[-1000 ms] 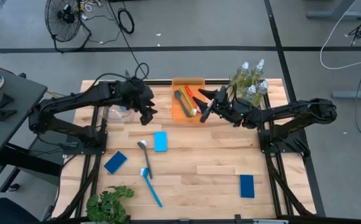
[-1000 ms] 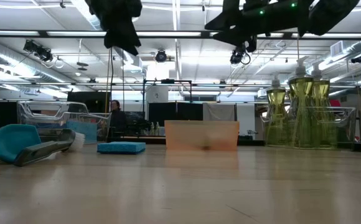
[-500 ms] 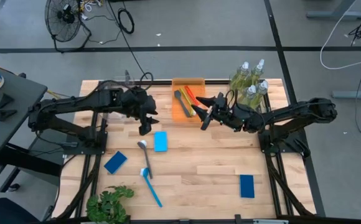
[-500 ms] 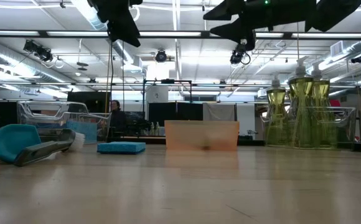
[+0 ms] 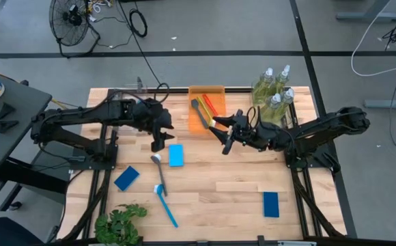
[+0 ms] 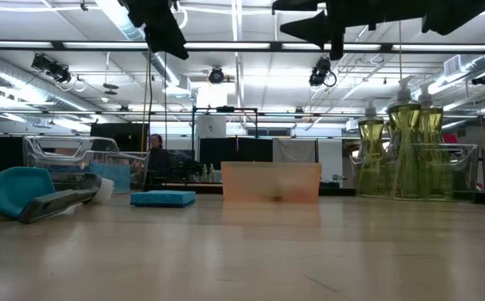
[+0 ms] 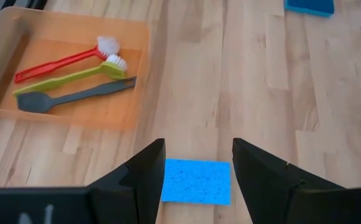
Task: Pick & Place Kitchen Sink Supplies
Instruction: Put the blue sponge into the left transparent bin
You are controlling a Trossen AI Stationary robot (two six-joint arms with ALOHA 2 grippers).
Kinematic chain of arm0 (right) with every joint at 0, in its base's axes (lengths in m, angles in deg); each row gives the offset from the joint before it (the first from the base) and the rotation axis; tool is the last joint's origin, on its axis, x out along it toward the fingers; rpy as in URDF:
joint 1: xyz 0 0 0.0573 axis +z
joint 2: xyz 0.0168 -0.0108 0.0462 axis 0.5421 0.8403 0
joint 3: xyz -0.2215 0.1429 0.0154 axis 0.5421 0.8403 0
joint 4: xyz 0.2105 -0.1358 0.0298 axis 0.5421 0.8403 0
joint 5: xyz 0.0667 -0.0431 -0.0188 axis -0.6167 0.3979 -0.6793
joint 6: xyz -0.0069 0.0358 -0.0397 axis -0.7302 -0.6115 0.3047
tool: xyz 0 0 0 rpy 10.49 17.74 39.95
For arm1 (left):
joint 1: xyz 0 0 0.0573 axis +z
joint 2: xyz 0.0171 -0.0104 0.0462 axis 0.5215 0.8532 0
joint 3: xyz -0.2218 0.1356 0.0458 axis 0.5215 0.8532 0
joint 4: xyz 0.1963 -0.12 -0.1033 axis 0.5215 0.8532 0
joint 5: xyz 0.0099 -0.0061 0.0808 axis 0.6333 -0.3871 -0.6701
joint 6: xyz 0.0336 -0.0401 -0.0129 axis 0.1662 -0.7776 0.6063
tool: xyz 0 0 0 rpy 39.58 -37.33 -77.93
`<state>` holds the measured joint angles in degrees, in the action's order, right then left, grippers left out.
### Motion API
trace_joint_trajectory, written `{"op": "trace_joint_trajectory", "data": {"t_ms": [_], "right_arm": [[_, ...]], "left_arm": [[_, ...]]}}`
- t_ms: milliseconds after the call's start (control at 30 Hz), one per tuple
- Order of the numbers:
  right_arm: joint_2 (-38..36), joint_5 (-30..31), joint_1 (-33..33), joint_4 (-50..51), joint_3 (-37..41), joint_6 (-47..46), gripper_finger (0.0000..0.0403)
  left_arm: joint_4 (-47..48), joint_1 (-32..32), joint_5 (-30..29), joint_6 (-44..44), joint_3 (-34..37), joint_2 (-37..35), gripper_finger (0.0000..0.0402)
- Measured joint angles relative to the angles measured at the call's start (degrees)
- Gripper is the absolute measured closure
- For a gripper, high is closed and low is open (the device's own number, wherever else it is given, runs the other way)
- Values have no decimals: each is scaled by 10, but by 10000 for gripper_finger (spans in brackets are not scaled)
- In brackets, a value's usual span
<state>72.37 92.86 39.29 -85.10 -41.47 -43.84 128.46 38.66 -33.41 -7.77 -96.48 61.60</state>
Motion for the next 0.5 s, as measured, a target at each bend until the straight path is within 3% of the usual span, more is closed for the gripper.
{"op": "trace_joint_trajectory", "data": {"t_ms": [500], "right_arm": [[-5,-12,60,1,0,32,176]], "left_arm": [[-8,-34,-7,3,1,10,209]]}}
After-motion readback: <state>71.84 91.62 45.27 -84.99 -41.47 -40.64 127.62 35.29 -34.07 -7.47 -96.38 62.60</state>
